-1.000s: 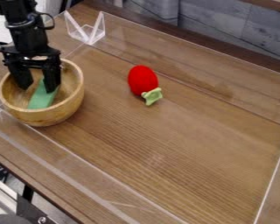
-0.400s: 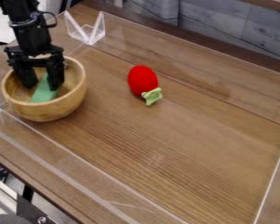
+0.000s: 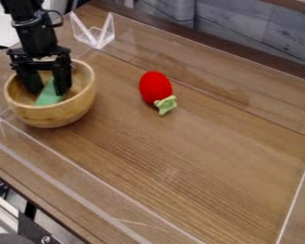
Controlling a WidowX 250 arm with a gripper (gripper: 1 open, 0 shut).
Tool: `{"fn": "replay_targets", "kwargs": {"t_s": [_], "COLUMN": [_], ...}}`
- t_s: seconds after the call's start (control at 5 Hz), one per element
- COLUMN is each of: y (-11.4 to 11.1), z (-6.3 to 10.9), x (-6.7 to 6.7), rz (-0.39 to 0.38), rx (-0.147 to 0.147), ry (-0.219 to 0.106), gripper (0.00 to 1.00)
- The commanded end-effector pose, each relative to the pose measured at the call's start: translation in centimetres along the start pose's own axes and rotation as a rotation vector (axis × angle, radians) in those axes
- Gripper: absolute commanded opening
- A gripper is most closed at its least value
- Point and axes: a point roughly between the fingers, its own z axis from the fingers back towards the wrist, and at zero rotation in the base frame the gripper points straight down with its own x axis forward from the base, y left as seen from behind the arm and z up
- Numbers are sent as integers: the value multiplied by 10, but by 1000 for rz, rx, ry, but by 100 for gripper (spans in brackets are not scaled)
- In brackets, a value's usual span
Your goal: Remove the green stick from the brown bowl and put it on the table
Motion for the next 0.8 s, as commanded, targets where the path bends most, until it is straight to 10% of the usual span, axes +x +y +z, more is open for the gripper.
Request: {"fn": "replay_targets", "kwargs": {"t_s": [0.0, 0.6], "y": [18, 5], "z": [15, 54], "x": [5, 4], "rz": [23, 39], "rx": [19, -21], "ry": [-57, -100], "gripper": [0, 0]}}
